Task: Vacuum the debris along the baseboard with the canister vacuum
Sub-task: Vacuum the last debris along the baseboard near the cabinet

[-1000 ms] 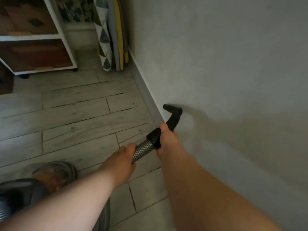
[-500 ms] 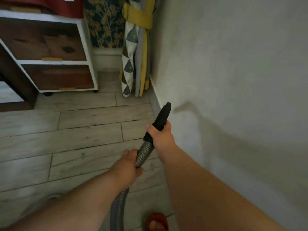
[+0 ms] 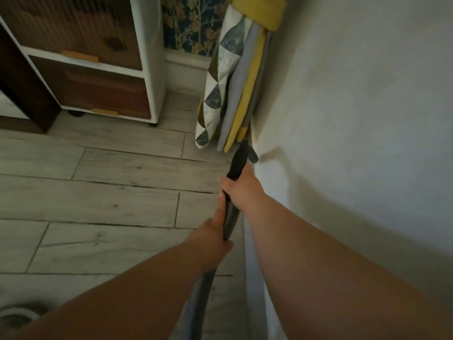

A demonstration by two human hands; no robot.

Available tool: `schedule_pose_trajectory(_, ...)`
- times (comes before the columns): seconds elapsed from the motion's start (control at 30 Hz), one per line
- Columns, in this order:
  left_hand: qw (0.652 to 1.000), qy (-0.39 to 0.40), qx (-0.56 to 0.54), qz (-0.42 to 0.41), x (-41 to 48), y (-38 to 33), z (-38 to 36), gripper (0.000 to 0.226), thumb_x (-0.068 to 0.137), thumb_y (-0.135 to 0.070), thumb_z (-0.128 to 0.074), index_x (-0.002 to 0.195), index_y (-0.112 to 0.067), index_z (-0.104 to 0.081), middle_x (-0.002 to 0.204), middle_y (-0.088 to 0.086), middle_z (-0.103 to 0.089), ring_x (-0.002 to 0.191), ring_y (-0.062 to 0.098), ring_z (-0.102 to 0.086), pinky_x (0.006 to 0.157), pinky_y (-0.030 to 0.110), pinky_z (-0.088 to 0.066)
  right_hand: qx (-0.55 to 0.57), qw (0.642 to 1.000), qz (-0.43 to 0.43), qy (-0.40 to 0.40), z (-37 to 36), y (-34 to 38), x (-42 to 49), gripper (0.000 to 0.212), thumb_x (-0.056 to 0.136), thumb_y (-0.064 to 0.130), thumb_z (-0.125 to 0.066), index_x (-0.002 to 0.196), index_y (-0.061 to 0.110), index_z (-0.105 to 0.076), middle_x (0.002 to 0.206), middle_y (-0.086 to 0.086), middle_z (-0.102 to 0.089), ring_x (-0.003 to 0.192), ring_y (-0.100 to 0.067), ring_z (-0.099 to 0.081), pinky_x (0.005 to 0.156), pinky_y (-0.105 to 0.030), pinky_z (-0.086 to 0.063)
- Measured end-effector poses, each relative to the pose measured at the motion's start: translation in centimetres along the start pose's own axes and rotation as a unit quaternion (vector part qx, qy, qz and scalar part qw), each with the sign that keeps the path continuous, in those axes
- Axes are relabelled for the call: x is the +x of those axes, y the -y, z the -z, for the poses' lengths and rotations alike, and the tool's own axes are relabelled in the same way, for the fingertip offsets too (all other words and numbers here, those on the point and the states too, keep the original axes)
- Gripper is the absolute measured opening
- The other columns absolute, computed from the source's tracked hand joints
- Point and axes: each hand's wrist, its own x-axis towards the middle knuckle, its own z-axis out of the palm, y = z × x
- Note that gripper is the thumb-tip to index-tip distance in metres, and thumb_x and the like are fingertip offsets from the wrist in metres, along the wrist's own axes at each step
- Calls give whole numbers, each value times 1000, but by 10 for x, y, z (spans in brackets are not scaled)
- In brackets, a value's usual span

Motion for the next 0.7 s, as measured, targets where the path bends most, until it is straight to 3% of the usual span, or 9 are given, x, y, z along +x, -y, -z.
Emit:
schedule_pose_trajectory(0.07,1000,5,-10,9,21,-4,1,108,92,-22,-57,131,-47,41,142,4,-45,97,18,-62,85,35,-55,-19,1000,1,5,7,3,20,77,92,32,-61,152,24,-14,128,-11,-55,101,-26,-57,85,-38,-47)
schedule_pose_trajectory(0.27,999,19,-29,23,62,-14,2,107,92,-21,-56,122,-46,43,136,6,-51,98,21,-63,88,39,-55,-104,994,-12,18,13,13,61,89,96,32,-56,154,34,11,142,-14,-47,118,-32,-55,96,-43,-45)
schedule_pose_trajectory(0.4,998,48,-38,27,66,-11,0,109,92,-24,-59,130,-45,41,124,5,-59,90,17,-64,83,34,-56,-150,987,-8,57,11,11,64,82,100,27,-49,151,48,12,135,-14,-53,85,-22,-54,77,-35,-45)
schedule_pose_trajectory(0.6,996,75,-26,29,51,-6,7,106,92,-27,-59,140,-41,34,123,6,-61,86,14,-62,79,27,-53,-168,984,-26,48,3,9,55,83,98,25,-50,150,49,10,127,-14,-56,71,-20,-51,69,-36,-43)
schedule_pose_trajectory(0.7,995,96,-10,30,33,-3,10,106,92,-27,-59,140,-40,34,119,5,-62,84,11,-61,76,24,-52,-156,986,-38,48,-2,8,41,83,98,25,-51,151,48,9,127,-14,-56,77,-22,-52,70,-36,-43)
